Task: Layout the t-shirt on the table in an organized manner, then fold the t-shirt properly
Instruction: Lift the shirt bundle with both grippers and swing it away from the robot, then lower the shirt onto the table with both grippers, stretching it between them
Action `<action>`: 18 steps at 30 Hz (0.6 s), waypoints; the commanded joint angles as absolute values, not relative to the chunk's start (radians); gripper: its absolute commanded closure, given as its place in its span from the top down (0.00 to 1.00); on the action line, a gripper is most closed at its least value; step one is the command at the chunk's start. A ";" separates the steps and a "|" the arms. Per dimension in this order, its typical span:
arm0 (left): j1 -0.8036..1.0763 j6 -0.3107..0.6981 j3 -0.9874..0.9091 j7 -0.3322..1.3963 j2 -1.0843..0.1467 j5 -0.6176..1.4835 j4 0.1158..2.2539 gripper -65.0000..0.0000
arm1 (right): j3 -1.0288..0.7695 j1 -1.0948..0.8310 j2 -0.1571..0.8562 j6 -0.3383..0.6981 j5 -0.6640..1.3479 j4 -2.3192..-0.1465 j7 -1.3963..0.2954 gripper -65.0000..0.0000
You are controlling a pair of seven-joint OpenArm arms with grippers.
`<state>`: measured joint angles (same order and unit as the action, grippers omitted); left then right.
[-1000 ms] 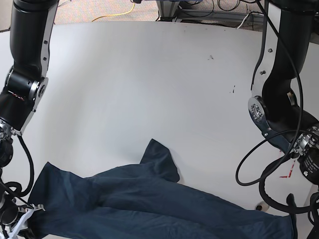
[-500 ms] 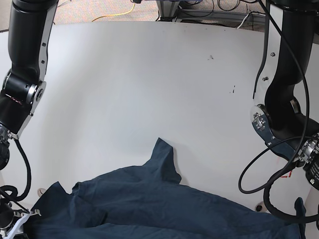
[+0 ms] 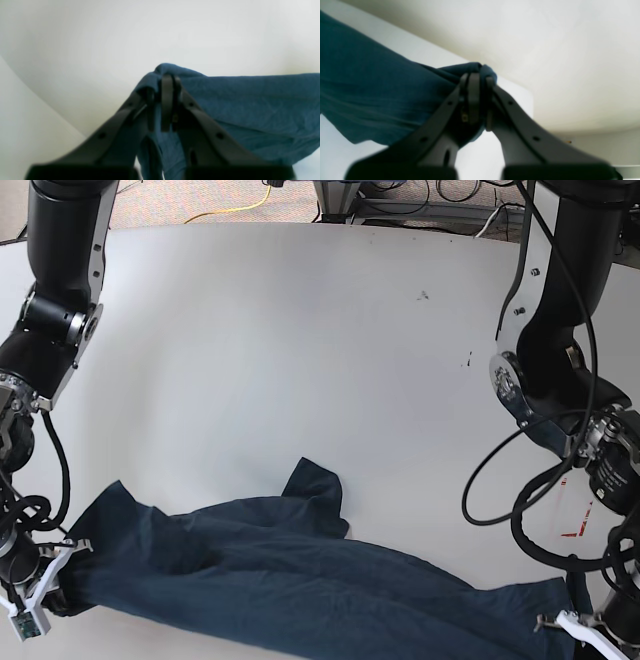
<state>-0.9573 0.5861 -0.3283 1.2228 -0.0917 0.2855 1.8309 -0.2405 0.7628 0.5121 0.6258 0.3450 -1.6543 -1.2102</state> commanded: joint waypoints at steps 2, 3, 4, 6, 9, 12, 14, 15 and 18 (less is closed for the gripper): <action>-0.878 0.588 -0.328 1.228 -0.091 0.308 1.873 0.00 | -0.245 0.705 0.518 0.622 0.355 -1.735 -1.224 0.00; -0.857 0.588 -0.328 1.236 -0.091 0.314 1.879 0.00 | -0.248 0.687 0.518 0.624 0.355 -1.747 -1.230 0.00; -0.826 0.588 -0.334 1.248 -0.091 0.328 1.886 0.00 | -0.259 0.654 0.515 0.624 0.355 -1.768 -1.237 0.00; -0.773 0.588 -0.360 1.267 -0.091 0.351 1.902 0.00 | -0.286 0.596 0.503 0.624 0.357 -1.801 -1.244 0.00; -0.687 0.588 -0.401 1.283 -0.091 0.390 1.903 0.00 | -0.311 0.524 0.469 0.624 0.357 -1.837 -1.245 0.00; -0.590 0.588 -0.437 1.283 -0.093 0.410 1.903 0.00 | -0.320 0.453 0.460 0.624 0.357 -1.863 -1.253 0.00; -0.533 0.588 -0.447 1.283 -0.093 0.412 1.908 0.00 | -0.321 0.414 0.450 0.624 0.357 -1.871 -1.264 0.00; -0.503 0.588 -0.449 1.283 -0.093 0.414 1.910 0.00 | -0.321 0.395 0.441 0.624 0.357 -1.877 -1.267 0.00; -0.412 0.588 -0.460 1.283 -0.102 0.414 1.923 0.00 | -0.334 0.332 0.421 0.624 0.355 -1.899 -1.273 0.00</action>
